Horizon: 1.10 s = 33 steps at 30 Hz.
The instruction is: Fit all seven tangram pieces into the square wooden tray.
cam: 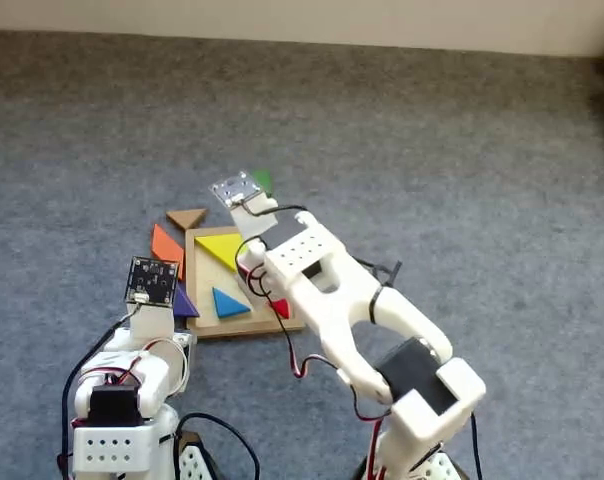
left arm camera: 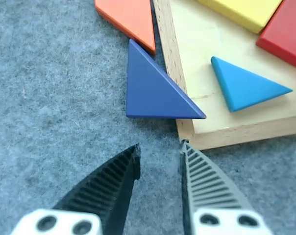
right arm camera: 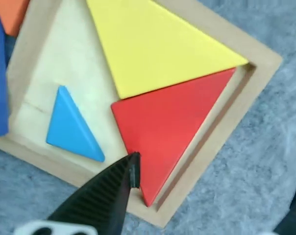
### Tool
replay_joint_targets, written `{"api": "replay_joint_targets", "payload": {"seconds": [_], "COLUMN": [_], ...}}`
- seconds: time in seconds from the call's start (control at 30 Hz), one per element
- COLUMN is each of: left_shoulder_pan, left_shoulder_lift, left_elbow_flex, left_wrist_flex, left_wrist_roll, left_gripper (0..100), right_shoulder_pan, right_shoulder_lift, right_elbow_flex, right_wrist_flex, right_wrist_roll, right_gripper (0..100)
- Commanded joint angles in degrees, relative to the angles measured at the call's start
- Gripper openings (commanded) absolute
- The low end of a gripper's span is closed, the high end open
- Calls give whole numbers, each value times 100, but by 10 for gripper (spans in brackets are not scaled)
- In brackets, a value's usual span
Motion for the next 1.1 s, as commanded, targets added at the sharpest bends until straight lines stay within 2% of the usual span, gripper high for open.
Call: {"api": "replay_joint_targets", "payload": {"seconds": [0.0,0.27,0.6,0.67,0.87,1.07], "left_shoulder_pan": [75,75,75,75,75,75], "left_shoulder_lift": [-268,-268,-268,-268,-268,-268], "left_elbow_flex": [110,110,110,110,110,110], "left_wrist_flex": [26,26,26,26,26,26], "left_wrist_roll": [-26,-26,-26,-26,-26,-26], "left_gripper": [140,140,140,140,140,140], "right_shoulder_pan": [-66,-453,75,57,66,180], "right_shoulder_lift": [-549,22,338,338,347,347], "right_elbow_flex": [-13,268,259,268,295,295], "right_wrist_flex": [4,-523,-558,-558,-532,-523], "right_wrist_roll": [-35,-35,-35,-9,0,-35], "right_gripper": [449,447,445,409,220,206]}}
